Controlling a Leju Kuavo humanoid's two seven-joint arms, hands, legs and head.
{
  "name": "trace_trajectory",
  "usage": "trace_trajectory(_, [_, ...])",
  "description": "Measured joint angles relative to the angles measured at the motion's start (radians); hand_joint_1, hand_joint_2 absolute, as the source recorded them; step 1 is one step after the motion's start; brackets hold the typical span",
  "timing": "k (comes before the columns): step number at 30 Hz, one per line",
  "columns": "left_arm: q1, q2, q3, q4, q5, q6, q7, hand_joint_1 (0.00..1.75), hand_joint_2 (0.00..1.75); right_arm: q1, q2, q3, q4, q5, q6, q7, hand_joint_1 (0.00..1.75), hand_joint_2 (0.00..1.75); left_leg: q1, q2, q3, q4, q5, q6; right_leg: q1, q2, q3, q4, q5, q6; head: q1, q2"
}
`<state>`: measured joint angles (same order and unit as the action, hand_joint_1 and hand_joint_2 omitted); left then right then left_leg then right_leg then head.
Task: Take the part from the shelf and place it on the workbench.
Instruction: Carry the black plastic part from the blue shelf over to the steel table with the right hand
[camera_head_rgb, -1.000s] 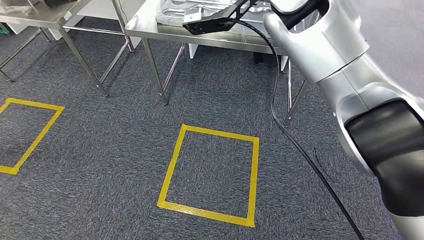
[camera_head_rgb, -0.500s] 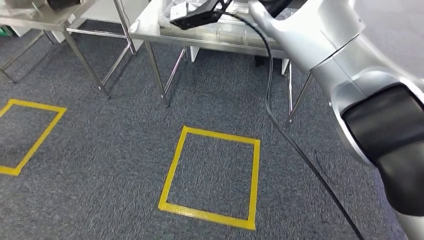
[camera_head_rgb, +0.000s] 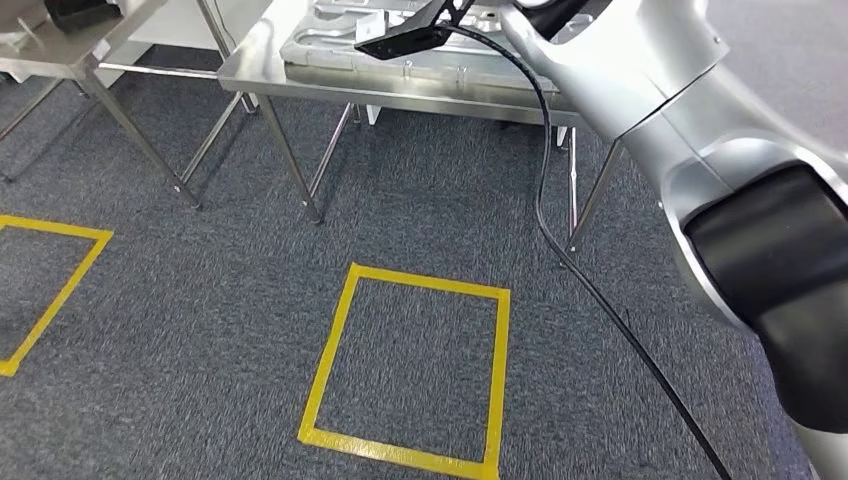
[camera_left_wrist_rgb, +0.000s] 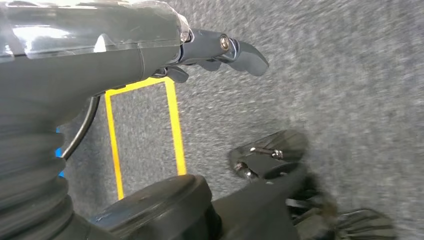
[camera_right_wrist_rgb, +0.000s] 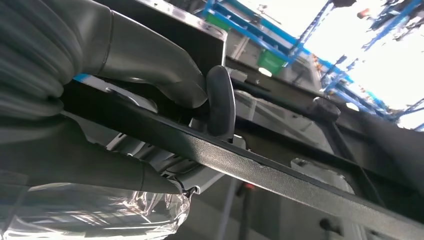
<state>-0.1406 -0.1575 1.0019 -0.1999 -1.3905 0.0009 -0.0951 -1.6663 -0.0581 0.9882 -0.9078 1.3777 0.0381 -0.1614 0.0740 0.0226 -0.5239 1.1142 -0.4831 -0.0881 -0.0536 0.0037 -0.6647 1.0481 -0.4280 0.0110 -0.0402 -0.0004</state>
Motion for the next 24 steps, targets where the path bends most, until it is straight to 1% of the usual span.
trace_trajectory(1, [0.000, 0.000, 0.000, 0.000, 0.000, -0.001, 0.000, 0.00, 1.75, 0.002, 0.003, 0.000, 0.001, 0.002, -0.001, 0.001, 1.75, 1.75, -0.002, -0.002, -0.055, 0.076, 0.010, 0.003, 0.002, 0.003, 0.016, -0.006, -0.010, -0.006, 0.000, 0.000])
trace_trajectory(2, [0.000, 0.000, 0.001, 0.000, 0.001, -0.002, 0.000, 0.00, 1.75, 0.006, 0.004, 0.001, 0.002, 0.003, -0.003, 0.001, 1.75, 1.75, -0.007, -0.004, -0.109, 0.143, -0.001, 0.007, 0.005, 0.007, 0.037, -0.015, -0.022, -0.011, 0.000, 0.000])
trace_trajectory(3, [0.002, 0.000, 0.002, 0.000, 0.002, -0.003, 0.000, 0.00, 1.75, 0.012, 0.005, 0.003, 0.004, 0.004, -0.004, 0.001, 1.75, 1.75, -0.014, -0.005, -0.156, 0.185, -0.040, 0.013, 0.010, 0.010, 0.062, -0.025, -0.035, -0.015, 0.000, 0.000])
trace_trajectory(4, [0.002, 0.000, 0.003, 0.000, 0.002, -0.004, 0.000, 0.00, 1.75, 0.020, 0.006, 0.006, 0.007, 0.005, -0.004, 0.001, 1.75, 1.75, -0.023, -0.007, -0.193, 0.199, -0.093, 0.021, 0.015, 0.013, 0.090, -0.035, -0.049, -0.018, 0.000, 0.000])
trace_trajectory(5, [0.003, -0.001, 0.004, 0.000, 0.002, -0.005, 0.000, 0.00, 1.75, 0.026, 0.006, 0.009, 0.010, 0.006, -0.004, 0.001, 1.75, 1.75, -0.032, -0.008, -0.218, 0.188, -0.141, 0.031, 0.020, 0.016, 0.119, -0.045, -0.063, -0.021, 0.000, 0.000])
trace_trajectory(6, [0.003, -0.001, 0.004, 0.000, 0.002, -0.006, -0.001, 0.00, 1.75, 0.030, 0.006, 0.012, 0.014, 0.007, -0.004, 0.001, 1.75, 1.75, -0.043, -0.009, -0.233, 0.151, -0.167, 0.046, 0.027, 0.019, 0.149, -0.054, -0.080, -0.023, 0.000, 0.000])
trace_trajectory(7, [0.003, -0.001, 0.004, 0.000, 0.001, -0.006, -0.001, 0.00, 1.75, 0.032, 0.007, 0.014, 0.016, 0.008, -0.004, 0.001, 1.75, 1.75, -0.054, -0.011, -0.240, 0.094, -0.145, 0.064, 0.034, 0.021, 0.179, -0.063, -0.097, -0.025, 0.000, 0.000])
trace_trajectory(8, [0.004, 0.001, 0.005, 0.000, 0.001, -0.007, 0.000, 0.00, 1.75, 0.034, 0.006, 0.015, 0.020, 0.009, -0.004, 0.001, 1.75, 1.75, -0.067, -0.016, -0.240, 0.020, -0.061, 0.086, 0.039, 0.022, 0.208, -0.073, -0.114, -0.027, 0.000, 0.000])
trace_trajectory(9, [0.007, 0.003, 0.005, 0.000, 0.001, -0.008, 0.000, 0.00, 1.75, 0.037, 0.003, 0.017, 0.026, 0.010, -0.005, 0.002, 1.75, 1.75, -0.082, -0.025, -0.238, -0.053, 0.050, 0.107, 0.044, 0.026, 0.236, -0.082, -0.131, -0.026, 0.000, 0.000])
trace_trajectory(10, [0.008, 0.004, 0.006, 0.000, 0.002, -0.008, 0.000, 0.00, 1.75, 0.040, 0.004, 0.019, 0.030, 0.011, -0.006, 0.001, 1.75, 1.75, -0.091, -0.034, -0.231, -0.102, 0.142, 0.123, 0.048, 0.030, 0.261, -0.092, -0.147, -0.024, 0.000, 0.000])
trace_trajectory(11, [0.008, 0.005, 0.007, 0.001, 0.001, -0.009, 0.000, 0.00, 1.75, 0.043, 0.004, 0.021, 0.035, 0.012, -0.007, 0.001, 1.75, 1.75, -0.098, -0.042, -0.220, -0.130, 0.201, 0.130, 0.050, 0.034, 0.283, -0.100, -0.159, -0.021, 0.000, 0.000])
trace_trajectory(12, [0.006, 0.003, 0.007, 0.001, 0.001, -0.010, 0.000, 0.00, 1.75, 0.043, 0.007, 0.023, 0.037, 0.013, -0.008, 0.001, 1.75, 1.75, -0.101, -0.046, -0.209, -0.136, 0.205, 0.131, 0.052, 0.038, 0.295, -0.094, -0.159, -0.015, 0.000, 0.000])
trace_trajectory(13, [0.005, 0.002, 0.007, 0.001, 0.000, -0.010, 0.001, 0.00, 1.75, 0.038, 0.011, 0.022, 0.036, 0.014, -0.009, 0.001, 1.75, 1.75, -0.099, -0.045, -0.193, -0.133, 0.185, 0.131, 0.052, 0.037, 0.287, -0.064, -0.145, -0.011, 0.000, 0.000])
trace_trajectory(14, [0.004, 0.001, 0.007, 0.001, -0.001, -0.009, 0.002, 0.00, 1.75, 0.031, 0.012, 0.021, 0.036, 0.016, -0.010, 0.001, 1.75, 1.75, -0.099, -0.044, -0.177, -0.137, 0.169, 0.133, 0.051, 0.031, 0.261, -0.006, -0.118, -0.006, 0.000, 0.000])
trace_trajectory(15, [0.004, 0.000, 0.007, 0.001, -0.002, -0.009, 0.003, 0.00, 1.75, 0.023, 0.013, 0.020, 0.036, 0.017, -0.011, 0.002, 1.75, 1.75, -0.097, -0.042, -0.160, -0.141, 0.154, 0.138, 0.050, 0.023, 0.214, 0.069, -0.090, -0.001, 0.000, 0.000])
trace_trajectory(16, [0.005, 0.000, 0.008, 0.001, -0.002, -0.009, 0.003, 0.00, 1.75, 0.018, 0.013, 0.019, 0.036, 0.019, -0.012, 0.002, 1.75, 1.75, -0.096, -0.041, -0.140, -0.144, 0.139, 0.142, 0.049, 0.015, 0.159, 0.145, -0.080, 0.004, 0.000, 0.000])
trace_trajectory(17, [0.006, 0.000, 0.008, 0.001, -0.002, -0.009, 0.003, 0.00, 1.75, 0.018, 0.012, 0.019, 0.038, 0.020, -0.012, 0.002, 1.75, 1.75, -0.096, -0.040, -0.118, -0.147, 0.121, 0.145, 0.048, 0.008, 0.105, 0.203, -0.095, 0.008, 0.000, 0.000])
trace_trajectory(18, [0.007, 0.000, 0.008, 0.001, -0.002, -0.009, 0.003, 0.00, 1.75, 0.022, 0.011, 0.019, 0.040, 0.021, -0.012, 0.002, 1.75, 1.75, -0.096, -0.041, -0.094, -0.150, 0.102, 0.147, 0.048, 0.006, 0.058, 0.237, -0.134, 0.010, 0.000, 0.000])
trace_trajectory(19, [0.008, 0.000, 0.008, 0.001, -0.002, -0.010, 0.003, 0.00, 1.75, 0.028, 0.011, 0.020, 0.042, 0.022, -0.012, 0.001, 1.75, 1.75, -0.096, -0.043, -0.068, -0.153, 0.081, 0.147, 0.048, 0.005, 0.019, 0.248, -0.188, 0.011, 0.000, 0.000])
trace_trajectory(20, [0.010, 0.000, 0.008, 0.001, -0.002, -0.010, 0.003, 0.00, 1.75, 0.035, 0.010, 0.020, 0.045, 0.023, -0.012, 0.000, 1.75, 1.75, -0.096, -0.046, -0.041, -0.155, 0.060, 0.147, 0.048, 0.005, -0.012, 0.239, -0.237, 0.011, 0.000, 0.000])
trace_trajectory(21, [0.012, -0.001, 0.009, 0.001, -0.002, -0.010, 0.003, 0.00, 1.75, 0.039, 0.008, 0.021, 0.047, 0.023, -0.012, 0.000, 1.75, 1.75, -0.096, -0.049, -0.013, -0.157, 0.040, 0.147, 0.049, 0.004, -0.034, 0.211, -0.264, 0.010, 0.000, 0.000])
trace_trajectory(22, [0.014, -0.001, 0.009, 0.001, -0.002, -0.011, 0.003, 0.00, 1.75, 0.042, 0.006, 0.021, 0.049, 0.024, -0.012, 0.000, 1.75, 1.75, -0.098, -0.051, 0.016, -0.159, 0.019, 0.147, 0.051, 0.004, -0.050, 0.165, -0.252, 0.005, 0.000, 0.000])
trace_trajectory(23, [0.018, -0.004, 0.009, 0.002, -0.003, -0.011, 0.003, 0.00, 1.75, 0.046, 0.003, 0.021, 0.053, 0.025, -0.012, -0.001, 1.75, 1.75, -0.098, -0.053, 0.043, -0.163, -0.003, 0.148, 0.055, 0.003, -0.059, 0.098, -0.173, -0.003, 0.000, 0.000])
trace_trajectory(24, [0.020, -0.006, 0.009, 0.004, -0.003, -0.013, 0.003, 0.00, 1.75, 0.052, -0.002, 0.024, 0.058, 0.025, -0.012, -0.001, 1.75, 1.75, -0.098, -0.055, 0.071, -0.163, -0.026, 0.146, 0.063, 0.004, -0.067, 0.024, -0.061, -0.012, 0.000, 0.000])
